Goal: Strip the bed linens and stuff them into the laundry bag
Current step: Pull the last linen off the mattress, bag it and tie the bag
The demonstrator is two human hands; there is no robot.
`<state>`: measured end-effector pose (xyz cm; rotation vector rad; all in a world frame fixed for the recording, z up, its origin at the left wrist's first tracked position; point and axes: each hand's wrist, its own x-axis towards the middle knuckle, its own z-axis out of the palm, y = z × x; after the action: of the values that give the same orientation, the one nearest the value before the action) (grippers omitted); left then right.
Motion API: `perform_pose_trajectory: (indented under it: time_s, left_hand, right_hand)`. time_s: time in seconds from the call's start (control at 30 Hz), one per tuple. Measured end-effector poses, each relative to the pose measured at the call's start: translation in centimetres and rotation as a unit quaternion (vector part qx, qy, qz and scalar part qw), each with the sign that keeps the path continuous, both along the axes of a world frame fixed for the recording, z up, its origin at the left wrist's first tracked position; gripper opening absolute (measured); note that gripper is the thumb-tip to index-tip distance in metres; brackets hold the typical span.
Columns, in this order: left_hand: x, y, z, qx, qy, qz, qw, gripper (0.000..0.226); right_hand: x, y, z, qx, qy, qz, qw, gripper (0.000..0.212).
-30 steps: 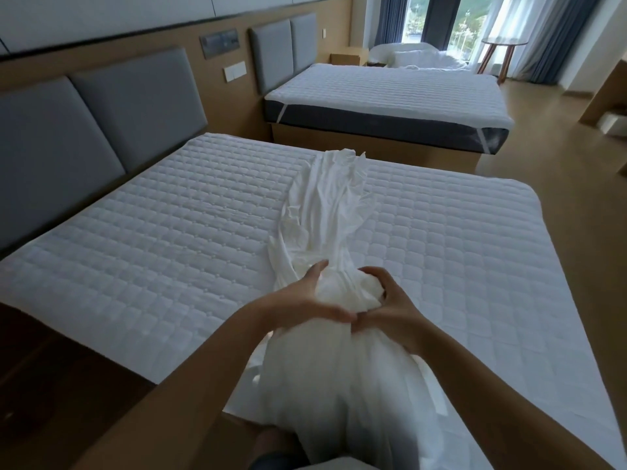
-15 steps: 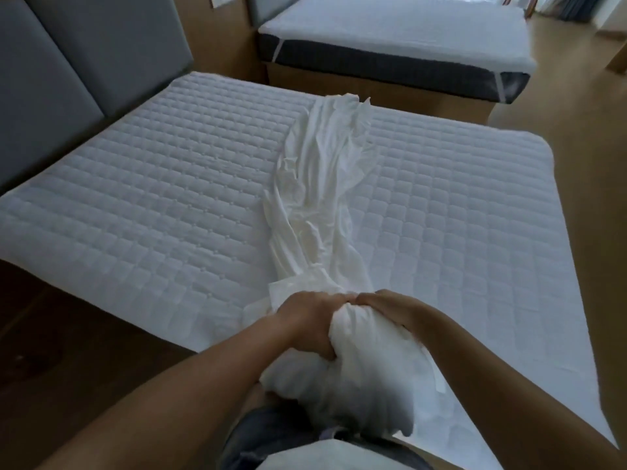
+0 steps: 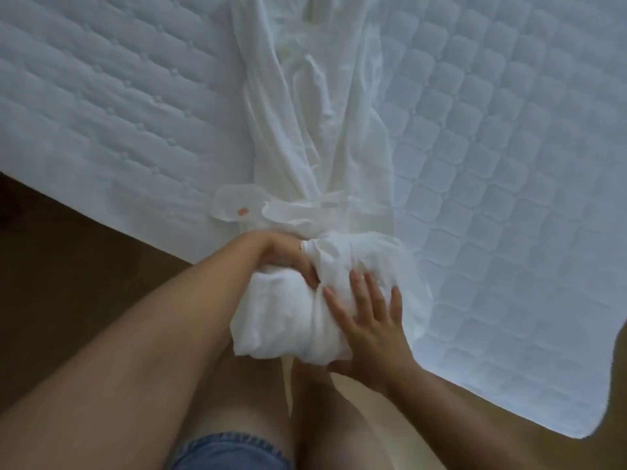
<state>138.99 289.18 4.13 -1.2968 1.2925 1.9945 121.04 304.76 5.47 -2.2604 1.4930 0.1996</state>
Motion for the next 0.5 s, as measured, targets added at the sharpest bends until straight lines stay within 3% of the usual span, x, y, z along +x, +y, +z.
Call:
perform_pose_trajectory:
  time_s: [0.1, 0.17, 0.23, 0.33, 0.43, 0.5]
  left_hand:
    - [0.7, 0.0, -1.5, -0.022, -0.024, 0.010, 0.999, 0.043]
    - [1.4, 0.5, -1.0, -0.139, -0.083, 0.034, 0.986, 0.054]
    - [1.2, 2.8, -0.1, -0.306, -0.175, 0.029, 0.936, 0.059]
    - [-2.2, 10.7, 1.3, -0.535, -0.236, 0.028, 0.811, 0.059]
    - [-2.9, 16.0, -1.5, -0.615, -0.201, -0.011, 0.762, 0.091]
    - [-1.2, 15.0, -4.3, -0.648, -0.181, -0.031, 0.739, 0.108]
  right_hand:
    - [0.6, -0.9, -3.0, -0.018, -0.032, -0.023, 0.999, 0.100]
    - [0.9, -2.2, -4.1, -0.004, -0.061, -0.041, 0.997, 0.095]
    - [1.0, -4.0, -4.9, 0.023, -0.091, -0.055, 0.994, 0.094]
    - [1.5, -7.2, -4.6, 0.093, -0.112, -0.091, 0.985, 0.099]
    - [1.2, -9.9, -3.5, 0.181, -0.132, -0.092, 0.970, 0.111]
    - [1.0, -11.3, -3.2, 0.229, -0.148, -0.108, 0.956, 0.114]
